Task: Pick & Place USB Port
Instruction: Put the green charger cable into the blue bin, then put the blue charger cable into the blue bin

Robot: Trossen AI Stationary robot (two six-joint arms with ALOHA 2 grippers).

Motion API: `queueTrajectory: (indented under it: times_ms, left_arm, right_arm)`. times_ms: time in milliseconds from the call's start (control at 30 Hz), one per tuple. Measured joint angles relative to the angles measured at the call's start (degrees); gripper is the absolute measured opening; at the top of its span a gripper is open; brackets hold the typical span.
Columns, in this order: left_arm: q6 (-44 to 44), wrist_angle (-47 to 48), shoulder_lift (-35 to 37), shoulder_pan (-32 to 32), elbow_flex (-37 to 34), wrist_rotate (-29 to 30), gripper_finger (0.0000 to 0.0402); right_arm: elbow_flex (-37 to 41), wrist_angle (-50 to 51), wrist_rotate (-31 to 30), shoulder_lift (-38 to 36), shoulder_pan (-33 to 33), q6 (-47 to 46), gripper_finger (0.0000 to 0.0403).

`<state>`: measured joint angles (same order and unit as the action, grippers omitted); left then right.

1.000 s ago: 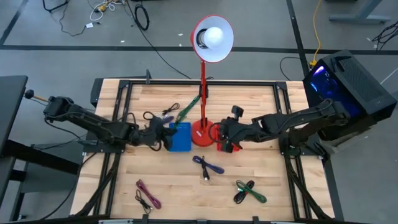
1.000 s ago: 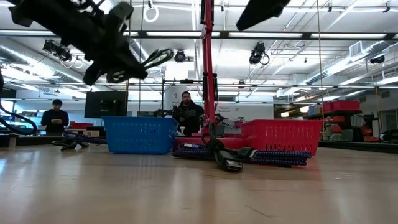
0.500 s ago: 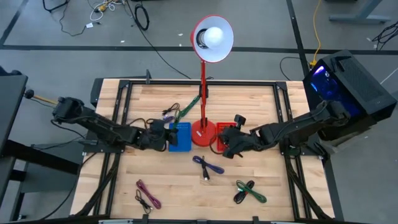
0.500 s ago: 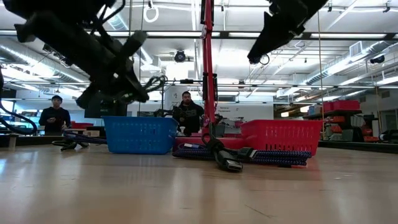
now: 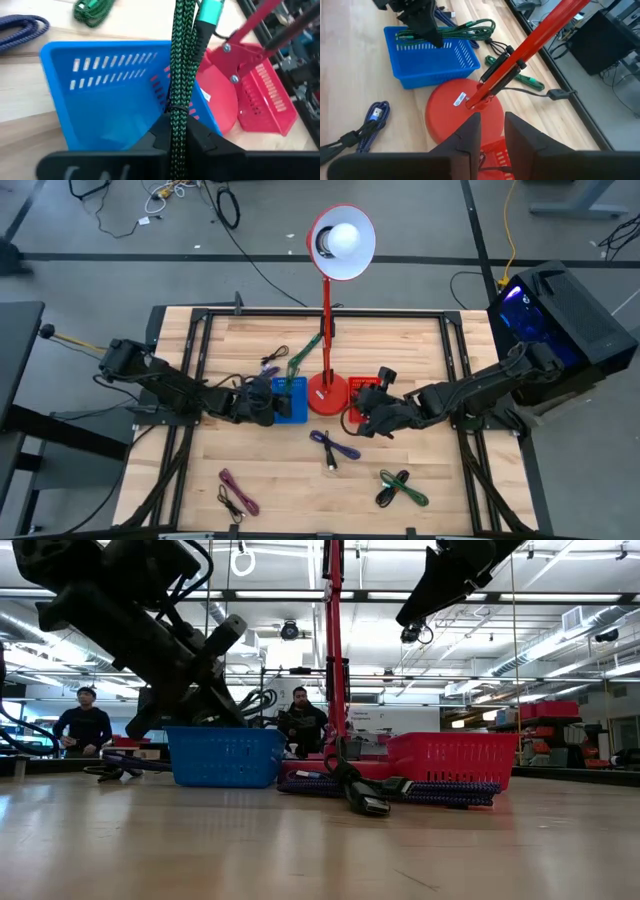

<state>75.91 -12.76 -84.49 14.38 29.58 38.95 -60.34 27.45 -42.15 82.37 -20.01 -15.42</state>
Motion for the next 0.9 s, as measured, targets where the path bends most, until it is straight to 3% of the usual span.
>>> queueTrajectory:
  times_ms: [267,533,767,900]
  left_arm:
    - [-0.5,0.0,0.0,-0.2,0.0,-0.4,0.0136]
    - [-1.7,-2.0,0.0,-1.2,0.0,-0.4,0.0187]
    - [-21.8,-7.0,4.8,-4.9,0.0,-2.5,0.0189]
    - [-35.6,1.0,12.0,-8.4,0.1,-7.8,0.0184]
  right_arm:
    - [0.0,-0.5,-0.9,0.0,0.0,0.0,0.0086]
    - [0.0,-0.4,-0.9,0.0,0.0,0.1,0.0086]
    - [0.0,0.5,-0.7,0.0,0.0,0.0,0.0086]
    - [0.0,0.6,-0.4,0.0,0.0,-0.5,0.0086]
